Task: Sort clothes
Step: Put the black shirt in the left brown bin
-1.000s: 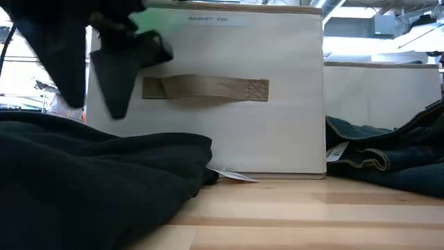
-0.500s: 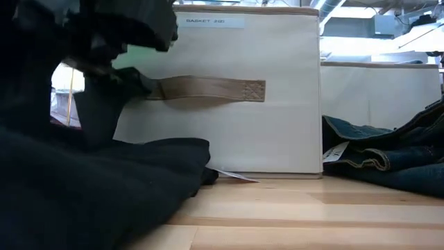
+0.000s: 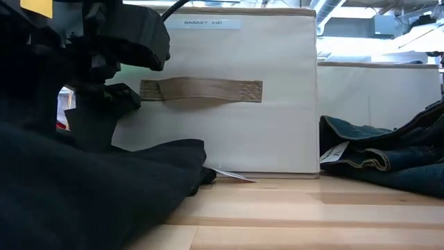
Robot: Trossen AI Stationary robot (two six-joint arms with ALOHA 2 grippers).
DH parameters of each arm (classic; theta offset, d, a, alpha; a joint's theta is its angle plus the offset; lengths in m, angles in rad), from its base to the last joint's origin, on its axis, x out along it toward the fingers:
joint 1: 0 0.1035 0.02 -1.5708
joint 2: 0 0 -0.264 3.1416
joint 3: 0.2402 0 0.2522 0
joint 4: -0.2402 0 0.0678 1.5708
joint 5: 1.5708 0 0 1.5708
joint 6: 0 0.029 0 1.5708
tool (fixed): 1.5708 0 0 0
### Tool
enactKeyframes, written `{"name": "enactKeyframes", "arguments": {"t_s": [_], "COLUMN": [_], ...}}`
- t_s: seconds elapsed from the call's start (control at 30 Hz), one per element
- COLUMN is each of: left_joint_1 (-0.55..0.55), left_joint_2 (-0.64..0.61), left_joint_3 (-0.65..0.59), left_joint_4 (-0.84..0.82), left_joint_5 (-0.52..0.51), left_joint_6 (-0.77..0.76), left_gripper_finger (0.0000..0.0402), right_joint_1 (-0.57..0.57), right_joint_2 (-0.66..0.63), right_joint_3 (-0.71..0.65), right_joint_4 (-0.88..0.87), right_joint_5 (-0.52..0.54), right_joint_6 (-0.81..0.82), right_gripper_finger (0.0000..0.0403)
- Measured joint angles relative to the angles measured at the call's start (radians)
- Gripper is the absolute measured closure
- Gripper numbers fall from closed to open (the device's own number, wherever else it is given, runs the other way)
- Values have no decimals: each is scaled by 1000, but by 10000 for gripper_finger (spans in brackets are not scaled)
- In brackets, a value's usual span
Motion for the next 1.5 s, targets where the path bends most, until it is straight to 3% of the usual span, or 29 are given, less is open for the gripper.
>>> {"name": "enactKeyframes", "arguments": {"t_s": [0.13,0.23,0.57,0.8,1.5], "left_joint_1": [-8,-13,-15,-21,-22], "left_joint_2": [2,2,4,15,10], "left_joint_3": [-3,-3,-2,107,745], "left_joint_4": [-1,-4,7,-56,-481], "left_joint_5": [-17,-35,4,13,34], "left_joint_6": [-11,-12,-40,1,211], "left_gripper_finger": [146,185,380,380,380], "right_joint_1": [0,0,0,0,2], "right_joint_2": [0,0,0,0,0], "right_joint_3": [0,0,0,0,32], "right_joint_4": [0,0,-3,-4,-57], "right_joint_5": [0,-1,-1,-1,1], "right_joint_6": [0,0,13,16,15], "right_gripper_finger": [122,122,122,122,122]}}
